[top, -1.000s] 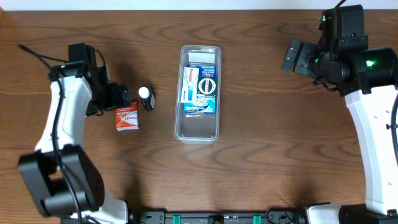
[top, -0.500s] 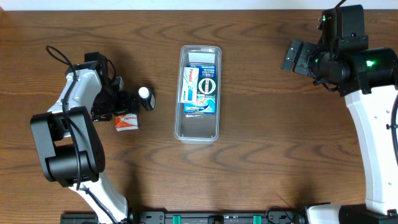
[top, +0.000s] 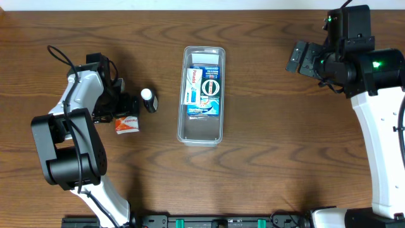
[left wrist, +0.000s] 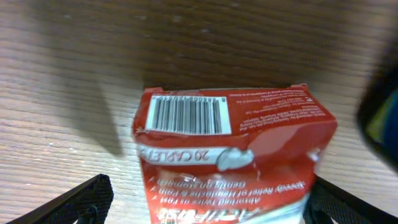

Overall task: Pack container
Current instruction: 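Reach left gripper to the red Panadol box and grasp it, then carry the red box into the container and release it, then move left gripper to the dark bottle and grasp it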

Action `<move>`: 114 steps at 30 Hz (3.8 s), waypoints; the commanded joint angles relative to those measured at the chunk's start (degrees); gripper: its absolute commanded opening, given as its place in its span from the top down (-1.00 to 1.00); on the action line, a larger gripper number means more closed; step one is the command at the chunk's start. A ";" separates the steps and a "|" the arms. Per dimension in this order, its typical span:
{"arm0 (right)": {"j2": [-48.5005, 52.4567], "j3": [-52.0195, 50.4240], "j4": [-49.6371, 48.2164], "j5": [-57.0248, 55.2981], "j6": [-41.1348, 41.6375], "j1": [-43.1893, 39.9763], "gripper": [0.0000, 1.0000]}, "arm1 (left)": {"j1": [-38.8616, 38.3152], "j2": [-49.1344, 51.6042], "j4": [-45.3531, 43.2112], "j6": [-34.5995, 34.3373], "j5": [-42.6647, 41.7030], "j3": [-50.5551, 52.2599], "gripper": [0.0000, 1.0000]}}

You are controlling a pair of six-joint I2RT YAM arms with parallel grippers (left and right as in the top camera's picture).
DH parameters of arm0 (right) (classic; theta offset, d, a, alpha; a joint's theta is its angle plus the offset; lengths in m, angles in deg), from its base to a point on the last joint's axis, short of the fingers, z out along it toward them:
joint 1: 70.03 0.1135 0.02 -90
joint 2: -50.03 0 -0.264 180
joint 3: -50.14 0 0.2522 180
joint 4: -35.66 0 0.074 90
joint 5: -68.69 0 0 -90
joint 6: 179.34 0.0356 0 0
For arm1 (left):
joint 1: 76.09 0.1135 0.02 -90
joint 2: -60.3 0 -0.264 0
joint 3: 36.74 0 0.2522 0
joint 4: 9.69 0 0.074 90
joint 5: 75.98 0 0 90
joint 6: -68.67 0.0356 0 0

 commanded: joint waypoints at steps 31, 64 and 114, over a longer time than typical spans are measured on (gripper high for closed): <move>0.07 0.15 0.13 -0.15 -0.59 -0.04 -0.99 | -17.03 -29.16 11.89 -9.20 -0.04 -7.72 -0.40; 0.07 0.15 0.15 -0.15 -0.59 -0.04 -0.98 | -44.09 -4.94 2.91 -32.28 -0.72 -6.10 -0.62; 0.07 0.15 0.15 -0.15 -0.59 -0.04 -0.98 | -42.32 -19.65 4.04 -21.77 8.33 -12.41 -0.28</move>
